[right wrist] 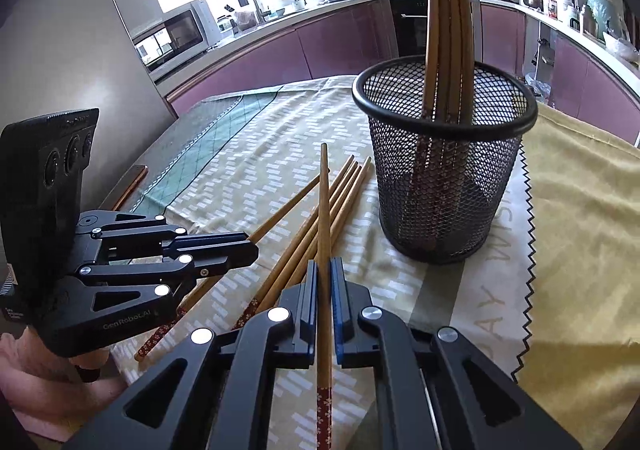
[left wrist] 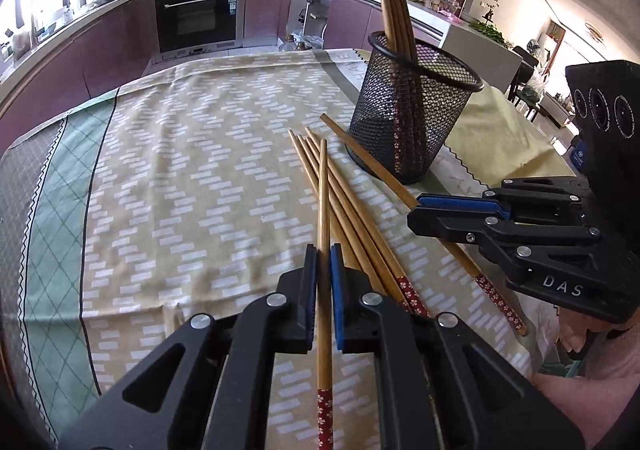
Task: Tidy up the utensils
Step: 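Lift the left gripper's chopstick upright over the mesh cup while the right gripper lifts its own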
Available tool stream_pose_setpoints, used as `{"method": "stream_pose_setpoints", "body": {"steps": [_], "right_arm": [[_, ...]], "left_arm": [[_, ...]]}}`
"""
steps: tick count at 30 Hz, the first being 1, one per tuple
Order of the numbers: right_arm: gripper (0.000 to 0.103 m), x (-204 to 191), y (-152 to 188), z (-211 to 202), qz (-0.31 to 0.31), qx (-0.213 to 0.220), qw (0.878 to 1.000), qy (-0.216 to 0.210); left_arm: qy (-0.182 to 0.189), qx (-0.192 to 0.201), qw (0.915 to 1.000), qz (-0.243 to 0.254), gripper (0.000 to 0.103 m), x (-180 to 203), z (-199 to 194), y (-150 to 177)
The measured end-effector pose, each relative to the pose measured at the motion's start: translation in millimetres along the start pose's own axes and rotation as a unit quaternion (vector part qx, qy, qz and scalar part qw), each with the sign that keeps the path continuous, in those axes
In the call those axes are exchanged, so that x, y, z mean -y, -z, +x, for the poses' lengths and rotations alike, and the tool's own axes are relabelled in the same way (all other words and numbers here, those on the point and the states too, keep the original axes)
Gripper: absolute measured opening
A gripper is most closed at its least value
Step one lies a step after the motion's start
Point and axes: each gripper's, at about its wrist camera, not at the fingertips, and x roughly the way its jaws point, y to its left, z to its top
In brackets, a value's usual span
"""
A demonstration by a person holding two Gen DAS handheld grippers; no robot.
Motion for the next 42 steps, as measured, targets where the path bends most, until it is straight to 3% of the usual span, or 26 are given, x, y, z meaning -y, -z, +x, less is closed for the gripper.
{"method": "stream_pose_setpoints", "body": {"steps": [11,21,30,42], "right_arm": [[0.006,1,-9,-51,-0.001,0.069,0.998,-0.012],[0.006,13,-19,-79,0.008,0.118,0.993,-0.015],[0.006,17,-33,-100,0.008,0.154,0.988,-0.011],[0.006,27,-72,-130,0.001,0.211,0.977,0.007]], "left_arm": [[0.067,0.063,0.9957,0.006,0.007,11,-61,-19],[0.100,0.110,0.9889,0.013,0.007,17,-105,-32],[0.112,0.147,0.9828,0.007,0.007,19,-122,-54],[0.104,0.202,0.9739,0.003,0.007,28,-133,-108]]}}
